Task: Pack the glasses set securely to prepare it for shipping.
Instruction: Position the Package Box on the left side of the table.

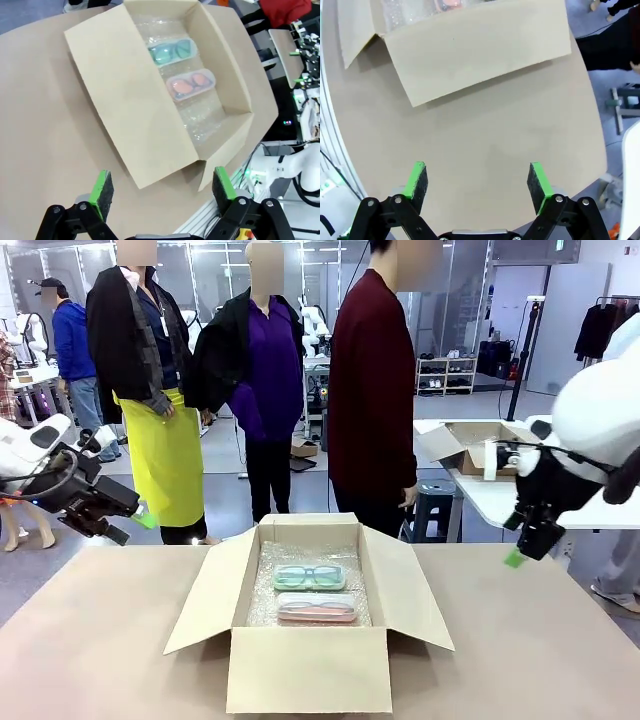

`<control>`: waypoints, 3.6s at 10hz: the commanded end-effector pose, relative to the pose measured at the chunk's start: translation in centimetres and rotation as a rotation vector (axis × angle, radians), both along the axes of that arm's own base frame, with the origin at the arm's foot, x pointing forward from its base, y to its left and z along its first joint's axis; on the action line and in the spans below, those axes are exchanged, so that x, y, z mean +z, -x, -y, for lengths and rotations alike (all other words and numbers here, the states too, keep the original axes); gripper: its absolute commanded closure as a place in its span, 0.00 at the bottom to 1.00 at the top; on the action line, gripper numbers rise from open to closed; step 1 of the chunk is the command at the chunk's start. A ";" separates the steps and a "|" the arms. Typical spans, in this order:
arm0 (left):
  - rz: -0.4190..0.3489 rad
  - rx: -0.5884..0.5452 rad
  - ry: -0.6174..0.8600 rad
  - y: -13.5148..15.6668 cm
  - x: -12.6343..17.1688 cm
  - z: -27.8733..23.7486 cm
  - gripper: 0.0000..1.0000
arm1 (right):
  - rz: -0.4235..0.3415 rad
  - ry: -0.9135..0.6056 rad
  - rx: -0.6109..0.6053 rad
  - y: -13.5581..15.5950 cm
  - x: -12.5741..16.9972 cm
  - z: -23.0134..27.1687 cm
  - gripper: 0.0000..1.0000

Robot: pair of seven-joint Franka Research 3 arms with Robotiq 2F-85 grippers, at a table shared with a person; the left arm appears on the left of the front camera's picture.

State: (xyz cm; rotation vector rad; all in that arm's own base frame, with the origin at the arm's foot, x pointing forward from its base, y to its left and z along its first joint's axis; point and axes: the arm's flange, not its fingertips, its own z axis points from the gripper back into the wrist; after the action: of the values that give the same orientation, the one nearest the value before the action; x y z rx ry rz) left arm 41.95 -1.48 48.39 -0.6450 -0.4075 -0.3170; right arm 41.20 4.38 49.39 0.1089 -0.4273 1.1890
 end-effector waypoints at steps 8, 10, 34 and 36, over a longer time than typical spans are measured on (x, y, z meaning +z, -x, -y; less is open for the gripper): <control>-0.027 0.006 -0.028 -0.6 -1.4 -0.2 0.00 | -0.059 -0.098 -0.127 1.6 -1.7 3.1 0.00; -0.149 0.154 0.053 -5.5 -5.1 -0.9 0.00 | -0.059 -0.098 -0.127 1.6 -1.7 3.1 0.00; -0.663 0.043 0.605 -9.9 -18.6 -1.5 0.95 | -0.059 -0.098 -0.127 1.6 -1.7 3.1 0.00; -0.646 -0.002 0.614 -9.7 -18.4 -1.7 1.00 | -0.059 -0.098 -0.127 1.6 -1.7 3.1 0.00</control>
State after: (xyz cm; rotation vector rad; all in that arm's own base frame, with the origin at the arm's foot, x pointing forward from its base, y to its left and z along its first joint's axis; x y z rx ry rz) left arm 51.72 -0.05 29.57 -1.2459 0.1474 0.0663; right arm 39.51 1.25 47.58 0.2108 -0.4324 1.0202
